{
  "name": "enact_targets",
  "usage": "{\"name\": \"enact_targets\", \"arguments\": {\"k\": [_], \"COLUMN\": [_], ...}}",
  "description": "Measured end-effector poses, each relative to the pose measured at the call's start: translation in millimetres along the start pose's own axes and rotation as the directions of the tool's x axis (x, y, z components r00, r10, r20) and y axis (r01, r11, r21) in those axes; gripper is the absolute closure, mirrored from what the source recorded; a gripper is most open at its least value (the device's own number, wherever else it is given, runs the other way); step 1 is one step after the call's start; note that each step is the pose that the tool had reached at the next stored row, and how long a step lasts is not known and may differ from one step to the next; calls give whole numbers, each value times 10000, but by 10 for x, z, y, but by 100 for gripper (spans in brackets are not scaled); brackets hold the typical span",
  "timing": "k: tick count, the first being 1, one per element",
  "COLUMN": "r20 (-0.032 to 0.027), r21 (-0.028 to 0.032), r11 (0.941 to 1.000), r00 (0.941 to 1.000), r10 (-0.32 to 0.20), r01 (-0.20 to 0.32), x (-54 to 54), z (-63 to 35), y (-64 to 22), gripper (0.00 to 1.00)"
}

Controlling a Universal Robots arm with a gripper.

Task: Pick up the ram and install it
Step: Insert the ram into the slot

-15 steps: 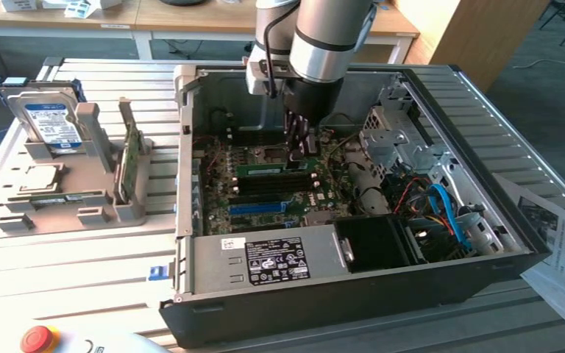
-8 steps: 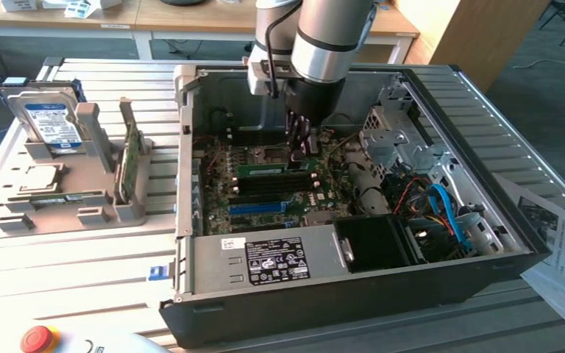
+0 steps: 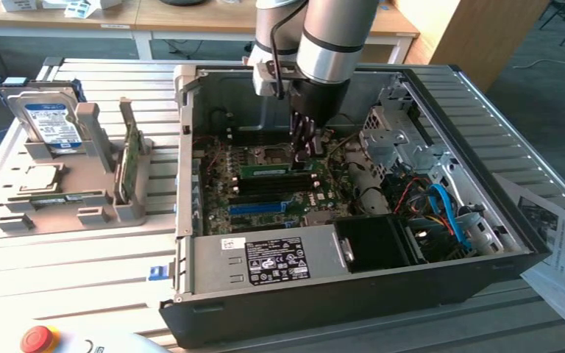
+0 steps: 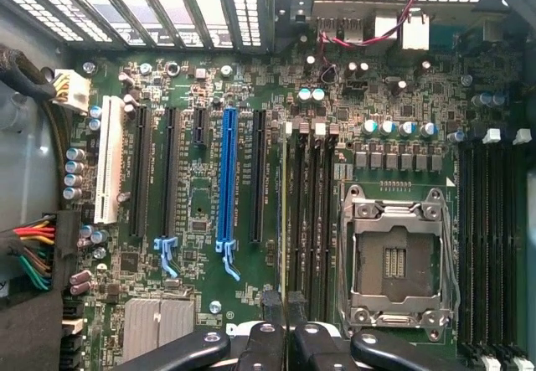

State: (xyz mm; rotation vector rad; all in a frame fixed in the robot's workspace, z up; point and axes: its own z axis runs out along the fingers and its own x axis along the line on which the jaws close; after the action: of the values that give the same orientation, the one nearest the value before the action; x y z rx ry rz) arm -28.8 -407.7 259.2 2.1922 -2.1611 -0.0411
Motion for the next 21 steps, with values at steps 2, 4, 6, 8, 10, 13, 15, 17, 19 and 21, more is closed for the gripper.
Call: {"name": "enact_targets", "arguments": {"k": [2,4,6,8,10,13,15,17,19,21], "r20": [0,2,0,0,-1,0,-2,1,2,0], "r21": [0,4,8,9,9,11,15,22,23,22], "r11": [10000,10000,10000,10000,10000,10000,10000,10000,10000,10000], "r00": [10000,10000,10000,10000,10000,10000,10000,10000,10000,10000], "r10": [0,0,0,0,0,0,1,1,1,0], "r01": [0,0,0,0,0,0,-1,-1,-1,0], "x": [1,1,0,-1,-2,-3,-3,-3,-4,-3], "z": [0,8,38,70,101,138,139,142,152,162], "y": [0,0,-2,-4,-6,-9,-9,-9,-10,-10], "gripper": [88,88,88,88,88,88,88,88,88,88]}}
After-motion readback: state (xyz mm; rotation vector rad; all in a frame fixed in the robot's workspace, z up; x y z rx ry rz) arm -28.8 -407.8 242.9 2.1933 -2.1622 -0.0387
